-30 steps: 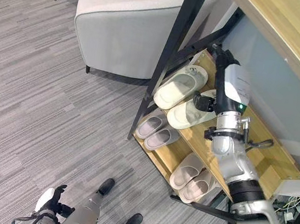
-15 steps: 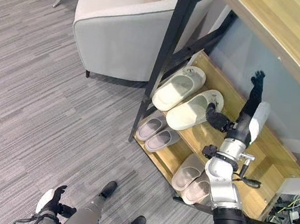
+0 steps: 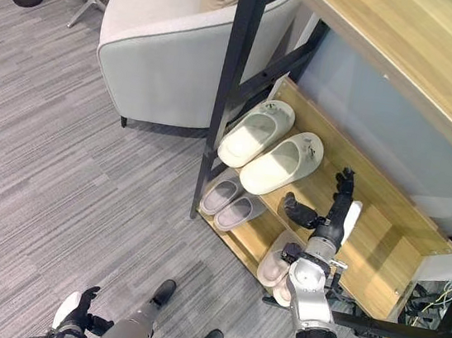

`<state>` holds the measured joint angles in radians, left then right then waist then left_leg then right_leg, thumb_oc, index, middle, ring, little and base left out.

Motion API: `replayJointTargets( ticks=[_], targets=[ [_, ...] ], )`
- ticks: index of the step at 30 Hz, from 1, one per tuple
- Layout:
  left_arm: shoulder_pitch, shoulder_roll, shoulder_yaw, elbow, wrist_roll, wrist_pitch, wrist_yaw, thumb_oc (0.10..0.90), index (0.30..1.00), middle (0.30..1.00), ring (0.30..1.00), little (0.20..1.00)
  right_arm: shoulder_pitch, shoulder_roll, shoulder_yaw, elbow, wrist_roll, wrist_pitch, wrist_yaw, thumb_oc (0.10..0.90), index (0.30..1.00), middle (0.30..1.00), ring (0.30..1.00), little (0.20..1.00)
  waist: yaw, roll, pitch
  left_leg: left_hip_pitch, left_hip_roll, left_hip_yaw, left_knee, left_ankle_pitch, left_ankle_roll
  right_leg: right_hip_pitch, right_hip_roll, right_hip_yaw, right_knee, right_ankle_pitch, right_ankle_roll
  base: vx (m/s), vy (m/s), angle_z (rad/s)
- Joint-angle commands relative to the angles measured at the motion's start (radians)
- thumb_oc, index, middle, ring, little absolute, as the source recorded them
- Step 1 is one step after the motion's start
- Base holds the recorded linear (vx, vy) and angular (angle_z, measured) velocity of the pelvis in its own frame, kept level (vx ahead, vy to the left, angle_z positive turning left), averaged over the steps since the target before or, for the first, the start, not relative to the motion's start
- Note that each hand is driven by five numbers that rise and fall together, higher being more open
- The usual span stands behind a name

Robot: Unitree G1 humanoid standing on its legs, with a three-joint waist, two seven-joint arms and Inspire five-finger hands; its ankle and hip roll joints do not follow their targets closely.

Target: Arrange the slippers neatly on the shoe rack.

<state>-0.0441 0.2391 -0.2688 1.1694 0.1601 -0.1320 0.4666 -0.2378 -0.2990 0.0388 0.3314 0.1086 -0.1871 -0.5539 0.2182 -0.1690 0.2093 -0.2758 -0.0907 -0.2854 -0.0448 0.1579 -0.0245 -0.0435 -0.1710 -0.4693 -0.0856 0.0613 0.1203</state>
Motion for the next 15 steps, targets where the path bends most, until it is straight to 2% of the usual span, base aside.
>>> replayJointTargets(
  ticks=[1,8,15],
  targets=[
    [0.022,-0.021,0.014,0.042,-0.039,-0.028,0.021,0.800,0.900,0.900,0.900,0.900,-0.072,-0.043,0.029,-0.016,0.047,-0.108,0.020,0.800,0.900,0.900,0.900,0.900,-0.011,-0.004,-0.057,0.113,0.007,0.081,-0.042,-0.155,0.046,-0.049,-0.028,0.076,0.044,0.004,0.035,0.00,0.000,0.00],
    [0.018,-0.023,0.012,0.049,-0.054,-0.030,0.022,0.800,0.900,0.900,0.900,0.900,-0.136,-0.018,0.104,0.023,0.097,-0.102,0.064,0.800,0.900,0.900,0.900,0.900,0.000,-0.007,-0.053,0.112,0.005,0.080,-0.042,-0.153,0.046,-0.049,-0.030,0.073,0.048,0.005,0.034,0.00,0.000,0.00],
    [0.028,-0.024,0.006,0.054,-0.053,-0.031,0.019,0.800,0.900,0.900,0.900,0.900,-0.171,-0.012,0.117,0.061,0.105,-0.098,0.068,0.800,0.900,0.900,0.900,0.900,0.014,-0.008,-0.052,0.114,0.002,0.075,-0.042,-0.152,0.046,-0.045,-0.032,0.063,0.051,0.005,0.034,0.00,0.000,0.00]
  ],
)
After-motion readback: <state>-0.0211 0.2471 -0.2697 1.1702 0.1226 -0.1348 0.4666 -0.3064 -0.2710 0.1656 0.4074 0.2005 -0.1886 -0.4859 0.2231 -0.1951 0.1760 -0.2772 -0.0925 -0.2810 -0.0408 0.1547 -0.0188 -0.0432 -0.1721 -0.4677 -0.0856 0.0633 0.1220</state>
